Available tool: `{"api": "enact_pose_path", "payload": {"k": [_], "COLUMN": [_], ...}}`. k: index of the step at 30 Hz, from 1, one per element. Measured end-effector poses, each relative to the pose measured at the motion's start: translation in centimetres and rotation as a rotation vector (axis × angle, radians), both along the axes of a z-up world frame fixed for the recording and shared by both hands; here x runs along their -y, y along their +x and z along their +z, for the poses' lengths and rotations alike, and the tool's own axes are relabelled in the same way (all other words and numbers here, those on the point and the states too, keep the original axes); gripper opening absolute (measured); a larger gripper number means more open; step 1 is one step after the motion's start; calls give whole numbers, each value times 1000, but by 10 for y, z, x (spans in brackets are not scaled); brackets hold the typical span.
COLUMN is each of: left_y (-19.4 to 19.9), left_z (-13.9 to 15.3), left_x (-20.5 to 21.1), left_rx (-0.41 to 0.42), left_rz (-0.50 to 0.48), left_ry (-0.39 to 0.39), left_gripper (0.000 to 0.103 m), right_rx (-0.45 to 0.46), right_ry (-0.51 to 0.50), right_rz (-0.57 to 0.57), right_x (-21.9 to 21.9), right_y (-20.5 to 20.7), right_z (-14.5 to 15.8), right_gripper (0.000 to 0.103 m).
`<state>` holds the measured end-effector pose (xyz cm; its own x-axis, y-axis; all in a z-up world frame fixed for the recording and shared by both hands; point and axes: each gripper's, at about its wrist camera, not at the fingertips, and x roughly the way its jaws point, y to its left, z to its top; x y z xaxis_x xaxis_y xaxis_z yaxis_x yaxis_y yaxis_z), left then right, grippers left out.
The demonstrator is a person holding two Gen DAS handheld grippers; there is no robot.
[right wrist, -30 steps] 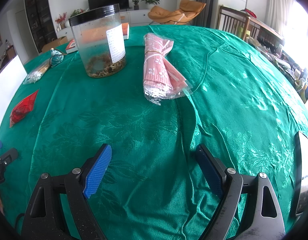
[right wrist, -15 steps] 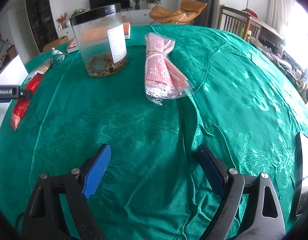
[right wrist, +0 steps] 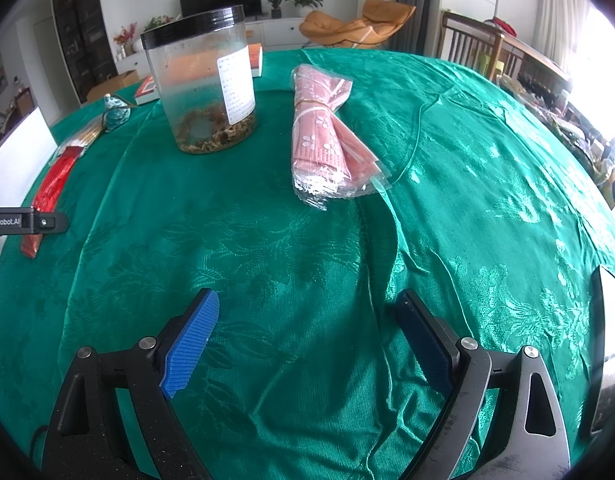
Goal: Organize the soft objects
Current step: 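Move the left tool over the red snack packet and hold there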
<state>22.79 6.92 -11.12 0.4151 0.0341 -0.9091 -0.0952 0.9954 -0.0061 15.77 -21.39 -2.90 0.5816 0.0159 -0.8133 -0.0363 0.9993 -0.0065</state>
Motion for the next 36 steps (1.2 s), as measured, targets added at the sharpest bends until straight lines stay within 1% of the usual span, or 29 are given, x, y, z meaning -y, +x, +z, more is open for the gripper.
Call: {"api": "enact_pose_path", "payload": {"k": [4,8,10,36], "left_y": [-13,-24,-30,-31], "left_z": [-2,0,1,1], "left_x": [2,3,4,3], "left_rx": [87,165,192,192], "left_rz": [22,25,33,34], "left_ry": [7,17,22,21], "left_gripper": [103,103,103,103], "right_rx": [0,0,0,0], "right_ry": [0,0,1,1], "right_rz": [0,0,0,0], "right_x": [0,0,0,1], "right_y": [0,0,0,0], "right_z": [0,0,0,0], "right_gripper": [92,92,92,92]}}
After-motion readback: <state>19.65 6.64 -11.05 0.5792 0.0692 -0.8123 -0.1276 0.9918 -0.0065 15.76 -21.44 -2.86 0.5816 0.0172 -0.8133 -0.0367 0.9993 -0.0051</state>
